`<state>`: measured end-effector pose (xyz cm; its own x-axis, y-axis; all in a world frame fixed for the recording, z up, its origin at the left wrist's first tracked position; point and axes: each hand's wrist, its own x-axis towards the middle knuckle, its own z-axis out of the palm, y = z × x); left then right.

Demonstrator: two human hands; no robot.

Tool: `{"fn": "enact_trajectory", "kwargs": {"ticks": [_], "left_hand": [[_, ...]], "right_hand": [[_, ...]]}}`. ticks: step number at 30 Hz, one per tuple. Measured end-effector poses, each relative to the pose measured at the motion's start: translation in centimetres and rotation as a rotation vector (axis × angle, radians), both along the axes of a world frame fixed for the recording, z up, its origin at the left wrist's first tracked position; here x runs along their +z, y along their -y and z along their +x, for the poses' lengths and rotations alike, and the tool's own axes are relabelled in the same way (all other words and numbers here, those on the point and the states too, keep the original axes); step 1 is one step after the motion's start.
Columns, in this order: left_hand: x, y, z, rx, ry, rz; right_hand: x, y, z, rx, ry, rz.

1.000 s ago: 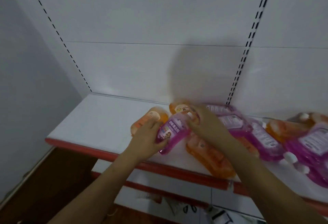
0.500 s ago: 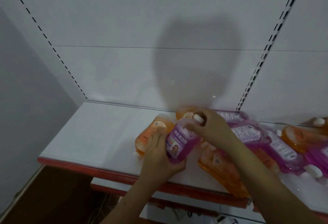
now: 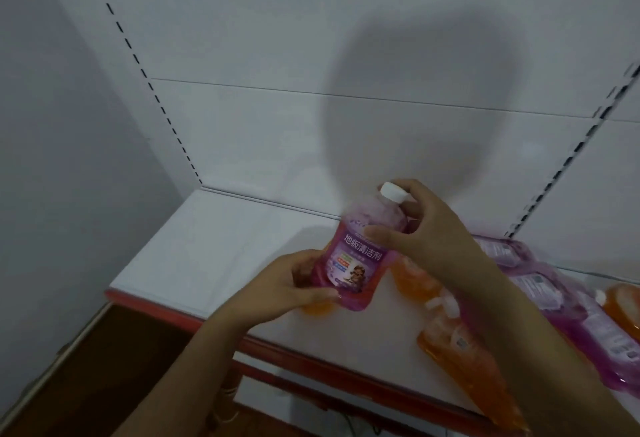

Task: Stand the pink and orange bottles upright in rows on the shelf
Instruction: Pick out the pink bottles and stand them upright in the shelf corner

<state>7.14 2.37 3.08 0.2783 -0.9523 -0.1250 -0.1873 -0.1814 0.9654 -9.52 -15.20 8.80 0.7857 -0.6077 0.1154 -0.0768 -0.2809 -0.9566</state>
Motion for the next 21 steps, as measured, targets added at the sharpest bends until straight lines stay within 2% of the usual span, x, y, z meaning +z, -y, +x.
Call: {"fn": "enact_trajectory", "kwargs": {"ticks": [6, 10, 16, 21], "left_hand": [[-1.5, -3.2, 3.6, 0.221, 0.011, -0.031], [-2.5, -5.5, 7.4, 0.314, 0.016, -0.026], [-4.3, -8.9, 15.8, 0.312, 0.066, 0.021], [-5.5, -11.2, 22.9, 0.34, 0.088, 0.031]], "right_hand": [[0.0, -1.7, 6.0, 0.148, -0.089, -0.168], [-0.8, -3.5, 10.6, 0.203, -0.109, -0.194], [-2.0, -7.9, 19.0, 0.175, -0.129, -0.296], [-2.7, -11.7, 26.5, 0.124, -0.144, -0.296]]}}
